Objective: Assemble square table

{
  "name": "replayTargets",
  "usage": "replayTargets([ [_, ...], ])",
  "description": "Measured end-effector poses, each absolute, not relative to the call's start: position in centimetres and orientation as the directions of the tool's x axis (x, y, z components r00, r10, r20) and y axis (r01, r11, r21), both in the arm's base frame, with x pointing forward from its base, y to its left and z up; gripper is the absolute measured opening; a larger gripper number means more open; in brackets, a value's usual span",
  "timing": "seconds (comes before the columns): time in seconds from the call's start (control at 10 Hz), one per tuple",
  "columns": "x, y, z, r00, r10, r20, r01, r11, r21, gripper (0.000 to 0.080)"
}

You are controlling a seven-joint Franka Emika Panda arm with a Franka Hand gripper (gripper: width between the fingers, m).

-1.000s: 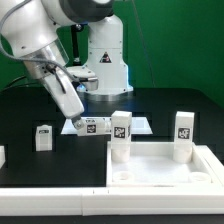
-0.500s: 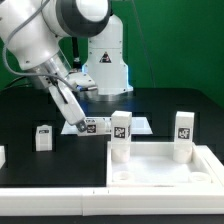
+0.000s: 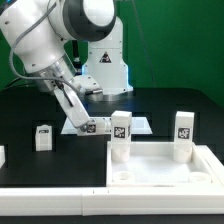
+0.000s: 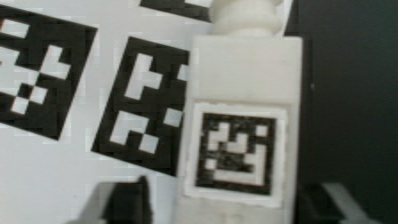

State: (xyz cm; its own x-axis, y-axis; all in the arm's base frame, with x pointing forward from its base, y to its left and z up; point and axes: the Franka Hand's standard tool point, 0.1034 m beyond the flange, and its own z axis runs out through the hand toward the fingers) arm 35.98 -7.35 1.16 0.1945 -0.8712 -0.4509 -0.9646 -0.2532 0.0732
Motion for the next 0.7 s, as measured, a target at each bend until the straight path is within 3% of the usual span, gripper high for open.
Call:
replayTargets([
  [0.1, 36.0, -7.4, 1.2, 0.195, -0.871, -0.451, -0.965, -0.253, 0.073, 0.0284],
  [0.2, 36.3, -7.4, 1.3, 0.205, -0.870, -0.448, -0.963, -0.262, 0.069, 0.0284],
  [0.4, 39.9, -7.5, 2.8, 0.451, -0.813, -0.368, -0.881, -0.472, -0.038, 0.0284],
  [0.5, 39.8, -6.7, 2.7, 0.523, -0.784, -0.335, -0.842, -0.535, -0.062, 0.0284],
  [0.7, 39.5, -6.7, 2.5, 0.508, -0.788, -0.348, -0.850, -0.525, -0.052, 0.0284],
])
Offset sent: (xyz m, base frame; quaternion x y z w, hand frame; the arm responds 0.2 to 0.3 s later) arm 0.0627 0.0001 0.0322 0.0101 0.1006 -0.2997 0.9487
